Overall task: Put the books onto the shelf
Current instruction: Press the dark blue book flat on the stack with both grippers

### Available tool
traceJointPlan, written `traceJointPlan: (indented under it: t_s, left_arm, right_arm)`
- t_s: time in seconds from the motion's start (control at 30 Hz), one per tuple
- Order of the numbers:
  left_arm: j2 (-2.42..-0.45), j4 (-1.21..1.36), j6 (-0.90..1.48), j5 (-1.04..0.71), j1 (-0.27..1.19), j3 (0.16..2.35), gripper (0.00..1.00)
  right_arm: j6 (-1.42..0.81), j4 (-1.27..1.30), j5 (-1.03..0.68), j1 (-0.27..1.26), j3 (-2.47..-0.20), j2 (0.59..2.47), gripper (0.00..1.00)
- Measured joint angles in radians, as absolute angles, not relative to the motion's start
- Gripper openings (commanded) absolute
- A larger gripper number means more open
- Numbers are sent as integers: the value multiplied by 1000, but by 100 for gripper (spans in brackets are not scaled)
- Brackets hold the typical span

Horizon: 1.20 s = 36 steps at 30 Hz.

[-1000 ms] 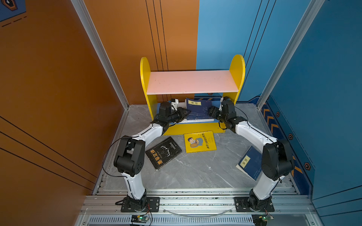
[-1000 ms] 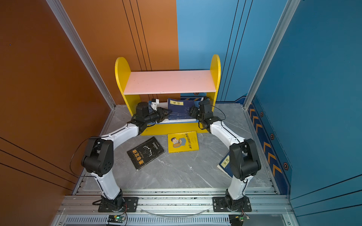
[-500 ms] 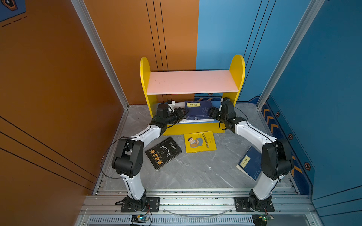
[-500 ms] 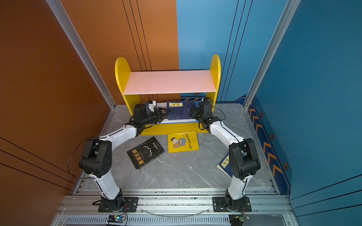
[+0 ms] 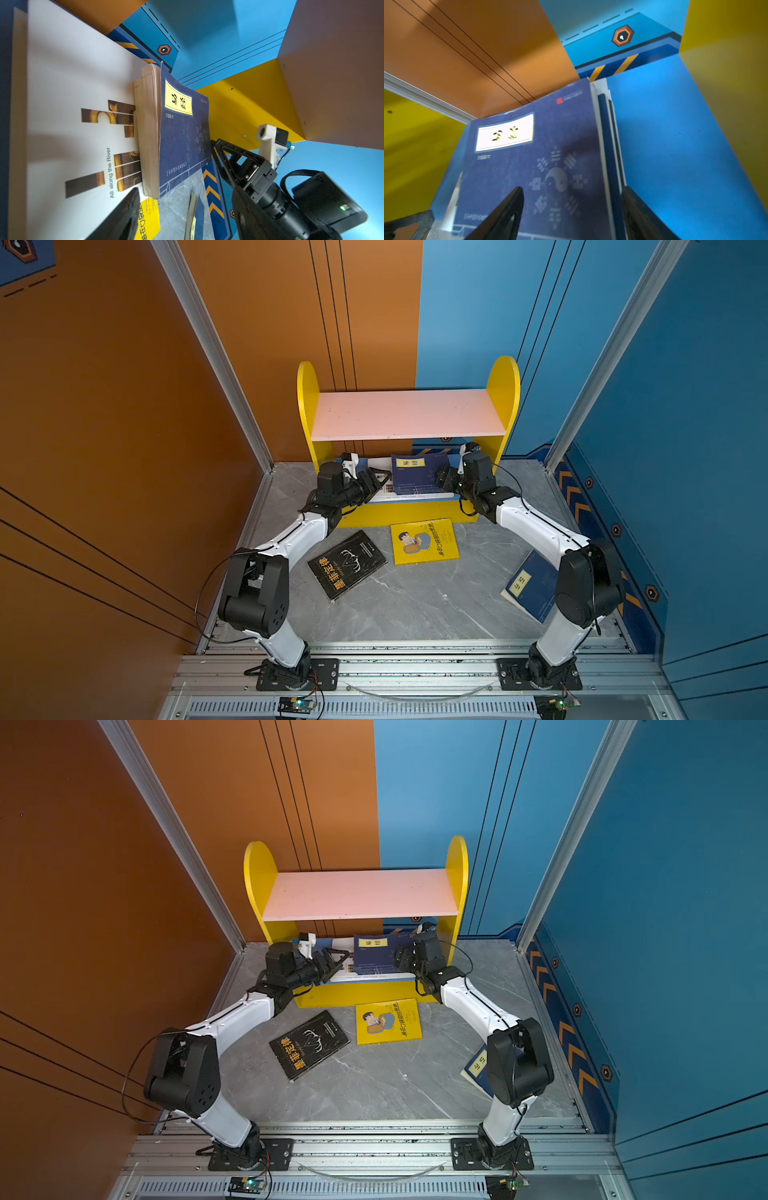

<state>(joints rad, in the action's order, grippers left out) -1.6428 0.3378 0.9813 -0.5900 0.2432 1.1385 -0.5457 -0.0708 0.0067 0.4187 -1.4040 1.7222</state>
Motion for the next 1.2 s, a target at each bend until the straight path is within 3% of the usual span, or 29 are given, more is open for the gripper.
traceJointPlan:
  t_s: [0.57,1.2]
  left_arm:
    - [-1665,136,827,-498,303,1280,85]
    - [-1775,25,753,-403,368,1405,84]
  right_arm:
    - [-539,-108,43,431,-1409,1667,76]
    - [-551,-136,27,400,-1433,1748,69]
